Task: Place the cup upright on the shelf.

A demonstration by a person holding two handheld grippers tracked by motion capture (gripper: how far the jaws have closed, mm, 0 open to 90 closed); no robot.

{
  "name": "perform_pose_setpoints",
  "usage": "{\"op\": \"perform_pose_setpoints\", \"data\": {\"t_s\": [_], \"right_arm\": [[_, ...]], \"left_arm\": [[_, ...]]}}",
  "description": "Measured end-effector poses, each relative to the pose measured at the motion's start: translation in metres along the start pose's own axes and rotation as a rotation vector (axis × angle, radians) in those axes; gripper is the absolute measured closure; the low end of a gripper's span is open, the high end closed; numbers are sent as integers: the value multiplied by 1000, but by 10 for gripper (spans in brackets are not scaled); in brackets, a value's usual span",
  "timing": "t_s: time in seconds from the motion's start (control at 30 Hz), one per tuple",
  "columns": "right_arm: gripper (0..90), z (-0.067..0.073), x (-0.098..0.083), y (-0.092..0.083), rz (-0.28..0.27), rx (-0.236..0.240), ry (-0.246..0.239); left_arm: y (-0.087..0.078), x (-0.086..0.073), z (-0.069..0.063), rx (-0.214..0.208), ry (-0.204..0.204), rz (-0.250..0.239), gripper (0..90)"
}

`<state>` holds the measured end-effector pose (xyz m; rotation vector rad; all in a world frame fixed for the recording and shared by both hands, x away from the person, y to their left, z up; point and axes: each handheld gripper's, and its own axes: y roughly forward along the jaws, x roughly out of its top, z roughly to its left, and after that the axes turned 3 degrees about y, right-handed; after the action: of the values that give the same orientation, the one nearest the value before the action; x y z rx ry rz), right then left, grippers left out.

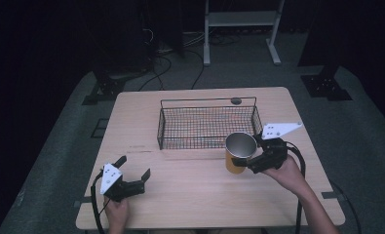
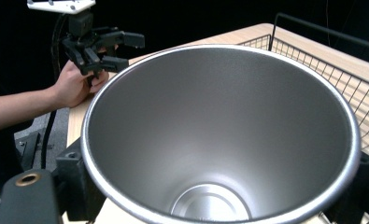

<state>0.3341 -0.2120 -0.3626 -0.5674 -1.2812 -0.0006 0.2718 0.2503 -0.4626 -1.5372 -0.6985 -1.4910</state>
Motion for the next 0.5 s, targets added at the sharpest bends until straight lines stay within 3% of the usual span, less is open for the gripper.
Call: {"op": "perform_pose_setpoints", "data": {"t_s": [0.5], "right_arm": [[129, -11, 36, 2, -5, 15, -9]], "left_arm": [[1, 1, -3, 3, 19, 12, 0]]}}
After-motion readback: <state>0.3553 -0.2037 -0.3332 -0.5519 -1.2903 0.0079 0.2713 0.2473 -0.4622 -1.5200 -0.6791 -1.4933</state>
